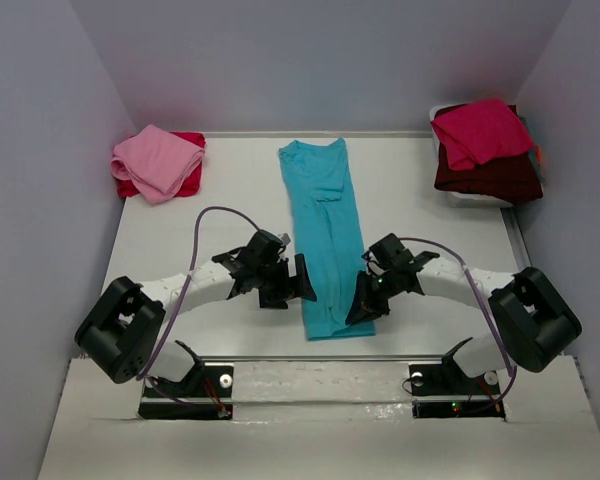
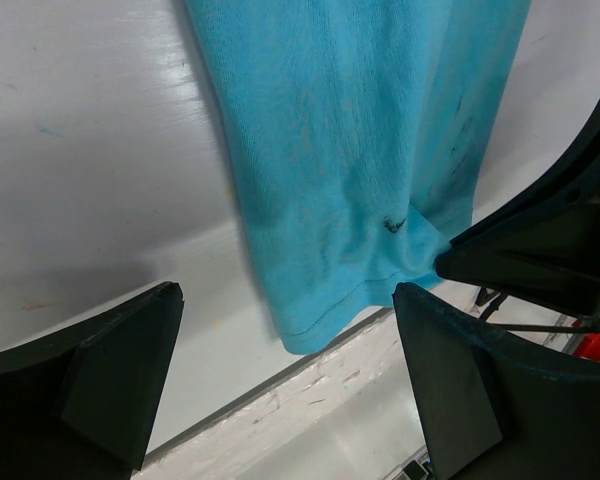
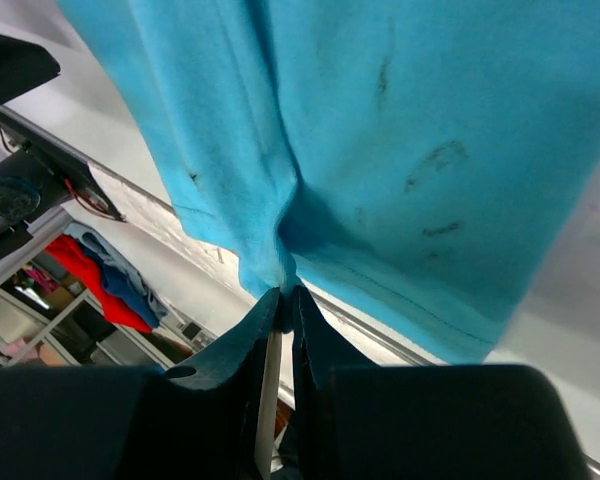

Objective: Fold and stack the t-shirts
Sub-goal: Grab the bottom of the folded rectangular tshirt with both arms

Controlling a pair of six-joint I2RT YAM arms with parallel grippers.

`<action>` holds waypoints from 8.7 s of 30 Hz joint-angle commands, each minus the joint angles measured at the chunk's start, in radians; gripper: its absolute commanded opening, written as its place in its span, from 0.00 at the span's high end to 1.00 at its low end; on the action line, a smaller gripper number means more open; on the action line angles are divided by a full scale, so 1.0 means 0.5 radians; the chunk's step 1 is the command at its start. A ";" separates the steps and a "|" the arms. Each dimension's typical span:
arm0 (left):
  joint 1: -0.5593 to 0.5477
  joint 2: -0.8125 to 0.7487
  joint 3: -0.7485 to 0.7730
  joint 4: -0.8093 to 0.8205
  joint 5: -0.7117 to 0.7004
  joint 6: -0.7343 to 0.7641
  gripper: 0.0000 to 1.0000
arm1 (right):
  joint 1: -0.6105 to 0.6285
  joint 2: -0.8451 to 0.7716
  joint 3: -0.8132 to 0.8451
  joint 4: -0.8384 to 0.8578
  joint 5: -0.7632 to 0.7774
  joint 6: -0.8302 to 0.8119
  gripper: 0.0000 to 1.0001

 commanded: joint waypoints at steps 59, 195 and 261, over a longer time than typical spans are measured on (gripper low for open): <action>-0.068 0.017 -0.565 0.690 0.622 -0.164 0.03 | 0.182 -0.764 -0.548 -0.122 0.649 0.553 0.34; -0.194 0.631 -0.522 0.681 0.307 -0.252 0.31 | 0.127 -0.347 -0.435 0.068 0.671 0.434 0.61; -0.194 0.250 -0.552 0.350 0.064 -0.243 0.89 | 0.127 -0.488 -0.514 -0.049 0.799 0.504 0.60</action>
